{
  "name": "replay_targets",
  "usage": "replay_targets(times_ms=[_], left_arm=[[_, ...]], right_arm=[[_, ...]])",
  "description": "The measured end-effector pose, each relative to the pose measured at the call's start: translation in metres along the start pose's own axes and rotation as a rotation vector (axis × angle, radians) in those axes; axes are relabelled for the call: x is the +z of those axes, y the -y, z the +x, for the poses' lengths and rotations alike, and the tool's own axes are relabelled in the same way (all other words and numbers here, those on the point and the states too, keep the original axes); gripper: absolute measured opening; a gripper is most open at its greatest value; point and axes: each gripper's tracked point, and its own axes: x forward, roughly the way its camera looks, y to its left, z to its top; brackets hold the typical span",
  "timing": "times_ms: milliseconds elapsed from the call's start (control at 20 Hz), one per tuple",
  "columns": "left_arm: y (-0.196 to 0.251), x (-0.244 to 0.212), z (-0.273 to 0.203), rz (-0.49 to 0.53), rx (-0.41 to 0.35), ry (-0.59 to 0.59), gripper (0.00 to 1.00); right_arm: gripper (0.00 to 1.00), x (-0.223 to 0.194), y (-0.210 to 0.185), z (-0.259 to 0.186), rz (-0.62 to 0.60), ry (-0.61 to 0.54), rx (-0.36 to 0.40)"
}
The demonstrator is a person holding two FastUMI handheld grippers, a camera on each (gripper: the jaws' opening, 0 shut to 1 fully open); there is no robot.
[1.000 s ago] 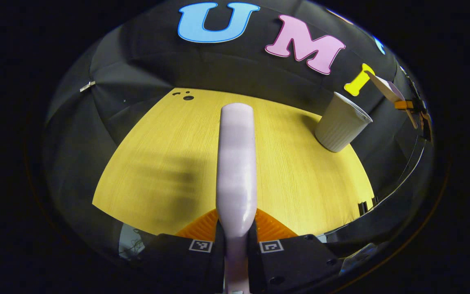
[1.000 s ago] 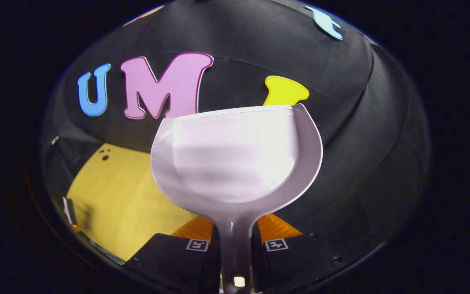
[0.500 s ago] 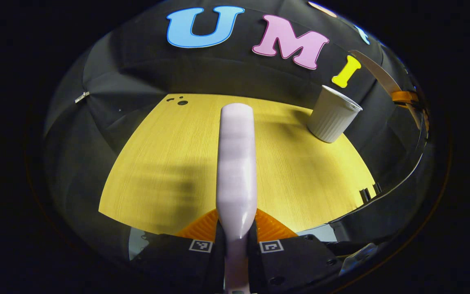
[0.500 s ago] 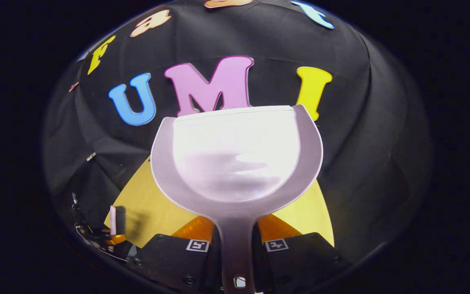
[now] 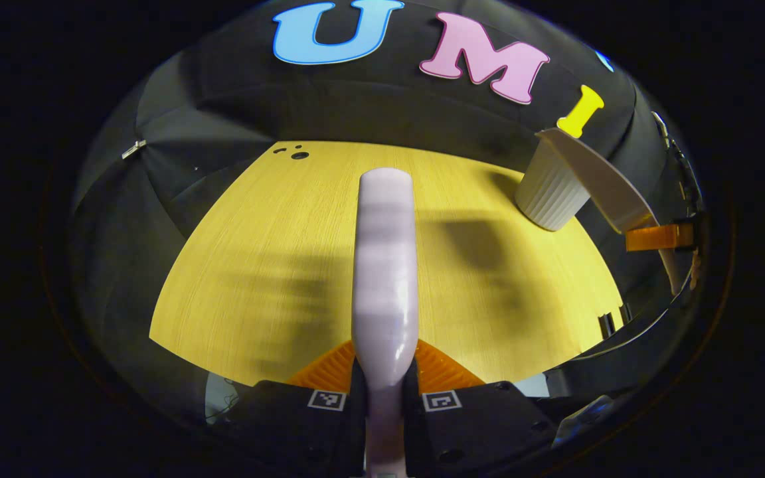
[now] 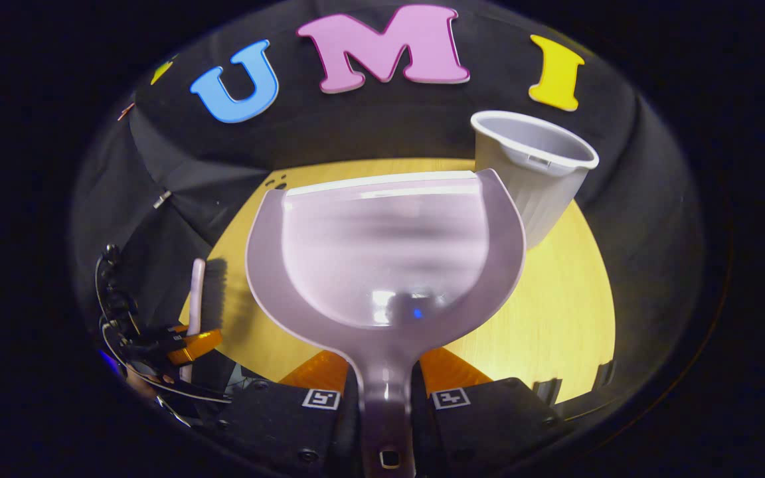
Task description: Pick up the small broom and dustpan from the desktop, sweep the trash into the dustpan with the broom, and then empty the trash into the garbage bin.
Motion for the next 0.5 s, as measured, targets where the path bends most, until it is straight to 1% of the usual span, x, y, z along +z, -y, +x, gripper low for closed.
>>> replay_targets(times_ms=[150,200,250,350,450,500], left_arm=[[0.001,0.005,0.024,0.007,0.015,-0.042,0.27],[0.001,0.006,0.033,0.008,0.016,-0.059,0.27],[-0.001,0.006,0.043,0.016,0.024,-0.08,0.28],[-0.003,0.009,0.064,0.045,0.048,-0.118,0.28],[-0.003,0.012,0.084,0.062,0.059,-0.151,0.27],[-0.001,0.013,0.093,0.066,0.06,-0.167,0.28]], right_arm=[[0.35,-0.034,0.002,0.034,0.018,-0.101,0.009],[0.31,-0.044,0.005,0.049,0.017,-0.136,0.008],[0.35,-0.05,0.007,0.06,0.013,-0.169,0.006],[0.35,-0.061,0.01,0.076,0.007,-0.214,0.002],[0.35,-0.064,0.014,0.088,0.003,-0.246,-0.006],[0.39,-0.066,0.013,0.094,0.0,-0.256,-0.011]])
